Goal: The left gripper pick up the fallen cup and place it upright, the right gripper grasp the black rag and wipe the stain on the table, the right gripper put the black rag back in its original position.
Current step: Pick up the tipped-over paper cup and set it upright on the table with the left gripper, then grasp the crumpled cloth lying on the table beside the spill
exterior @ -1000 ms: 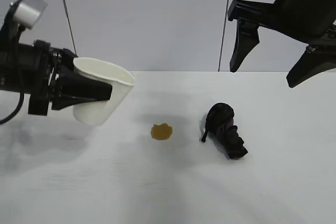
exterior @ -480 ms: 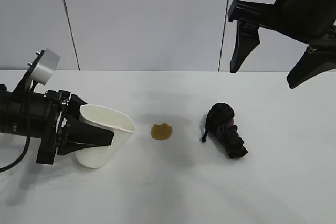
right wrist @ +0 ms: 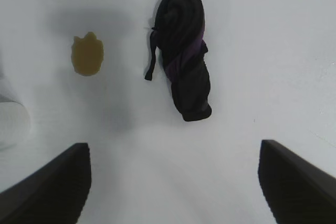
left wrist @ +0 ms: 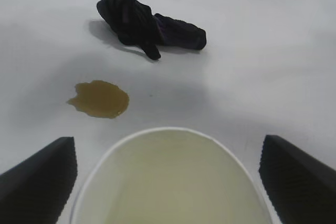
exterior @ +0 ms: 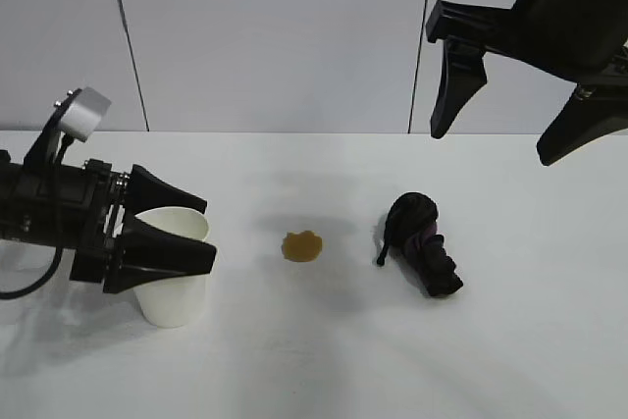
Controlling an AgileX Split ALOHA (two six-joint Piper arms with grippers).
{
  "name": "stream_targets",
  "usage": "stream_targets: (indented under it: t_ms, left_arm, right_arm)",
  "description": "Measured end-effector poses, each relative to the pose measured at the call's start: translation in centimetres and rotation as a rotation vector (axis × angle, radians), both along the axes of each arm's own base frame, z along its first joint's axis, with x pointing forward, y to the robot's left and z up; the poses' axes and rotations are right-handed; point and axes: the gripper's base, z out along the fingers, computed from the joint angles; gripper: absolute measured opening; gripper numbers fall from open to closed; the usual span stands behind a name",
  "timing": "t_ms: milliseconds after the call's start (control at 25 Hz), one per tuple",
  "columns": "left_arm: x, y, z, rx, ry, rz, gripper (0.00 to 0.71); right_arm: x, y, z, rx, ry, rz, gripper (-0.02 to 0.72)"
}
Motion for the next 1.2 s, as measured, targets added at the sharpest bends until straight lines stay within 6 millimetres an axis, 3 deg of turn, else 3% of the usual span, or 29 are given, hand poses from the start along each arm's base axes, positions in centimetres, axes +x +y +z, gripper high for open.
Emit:
stream_targets:
  t_ms: [160,320,520,720,1040,1200]
  left_arm:
    - [0.2,0.4,4.3,0.027,0.113,0.132,0.692]
    - [-0.2,1.6,8.6,0.106,0.371,0.408,0.692]
    - [-0.5,2.3,13.4,0.175,0.653,0.566,0.692]
    - [0.1,3.4,14.2,0.299,0.743,0.697,0.692]
    - [-0.2,3.4,14.1,0.315,0.778,0.69,0.693]
    - [-0.3,3.3,14.1,0.321,0.788,0.678,0.693]
  right_arm:
    - [0.0,0.0,0.0,0.0,0.001,0.0,0.601]
    - [0.0,0.0,0.0,-0.001,0.003,0.0,0.601]
    - [0.1,0.0,0.1,0.004,-0.013,-0.001,0.601]
    - [1.0,-0.1,-0.5,-0.038,-0.06,0.014,0.601]
    - [4.1,0.5,-7.3,-0.119,0.008,0.014,0.575]
    - [5.8,1.0,-9.3,-0.125,0.023,0.015,0.568]
